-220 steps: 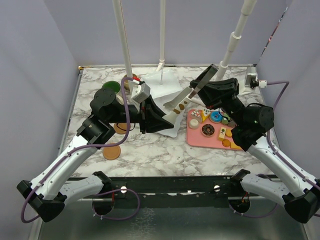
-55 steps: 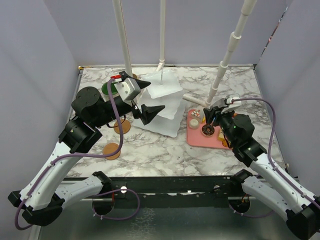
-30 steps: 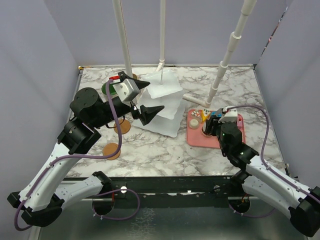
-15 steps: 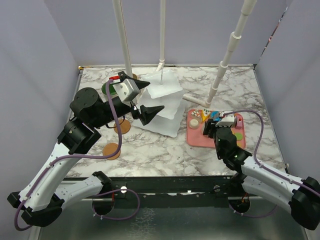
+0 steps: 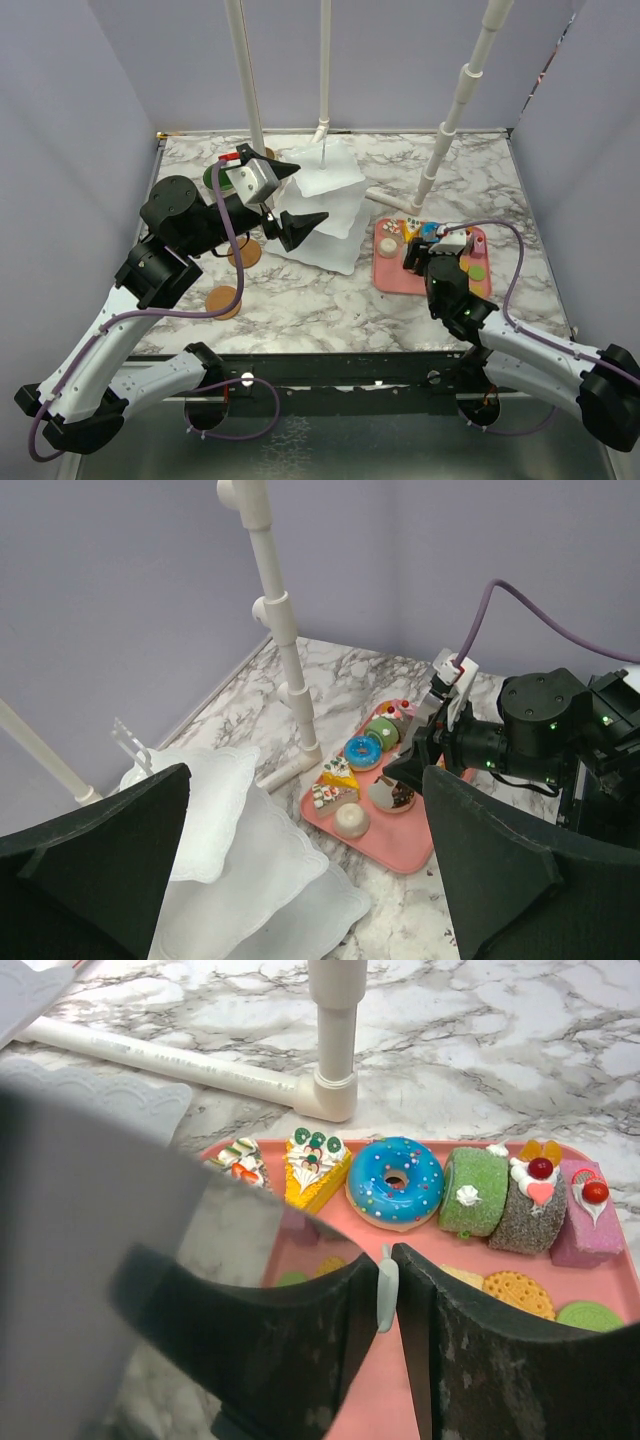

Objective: Serve the afternoon tea
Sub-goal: Pick up the desert from the tray.

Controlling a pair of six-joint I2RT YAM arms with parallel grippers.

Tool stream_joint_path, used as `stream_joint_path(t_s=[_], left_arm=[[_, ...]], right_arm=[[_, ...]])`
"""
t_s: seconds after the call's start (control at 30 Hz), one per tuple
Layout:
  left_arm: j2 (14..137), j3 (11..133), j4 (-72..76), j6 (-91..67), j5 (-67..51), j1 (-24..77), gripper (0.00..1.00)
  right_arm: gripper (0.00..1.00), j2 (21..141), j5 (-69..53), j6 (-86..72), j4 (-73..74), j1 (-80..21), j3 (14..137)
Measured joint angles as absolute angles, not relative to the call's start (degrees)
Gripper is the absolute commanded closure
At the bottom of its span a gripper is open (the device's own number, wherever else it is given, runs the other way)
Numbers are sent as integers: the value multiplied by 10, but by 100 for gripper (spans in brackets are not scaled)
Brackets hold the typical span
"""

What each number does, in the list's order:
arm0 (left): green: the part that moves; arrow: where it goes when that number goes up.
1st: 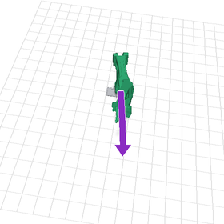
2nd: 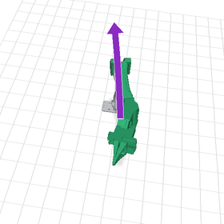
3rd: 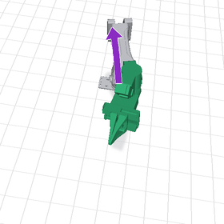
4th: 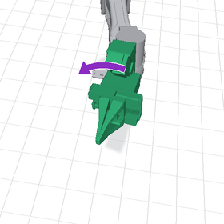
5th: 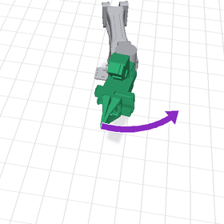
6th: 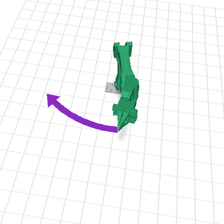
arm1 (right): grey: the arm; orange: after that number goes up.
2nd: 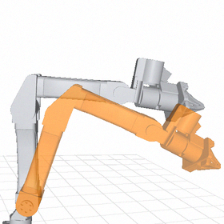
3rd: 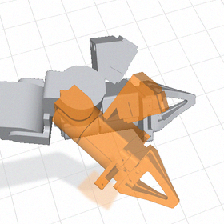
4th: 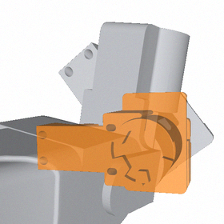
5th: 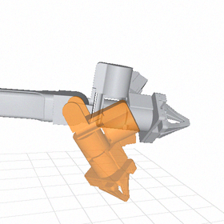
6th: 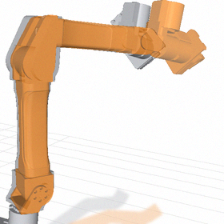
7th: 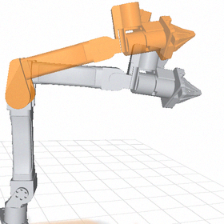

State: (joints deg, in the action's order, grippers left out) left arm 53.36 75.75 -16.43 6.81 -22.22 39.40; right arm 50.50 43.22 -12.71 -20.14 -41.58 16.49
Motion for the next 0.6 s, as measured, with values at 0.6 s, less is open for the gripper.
stream_joint_path(t_s=[0.6], left_arm=[[522,755,-164,75,-222,394,1]], right_arm=[[40,582,507,-183,-231,-443,156]])
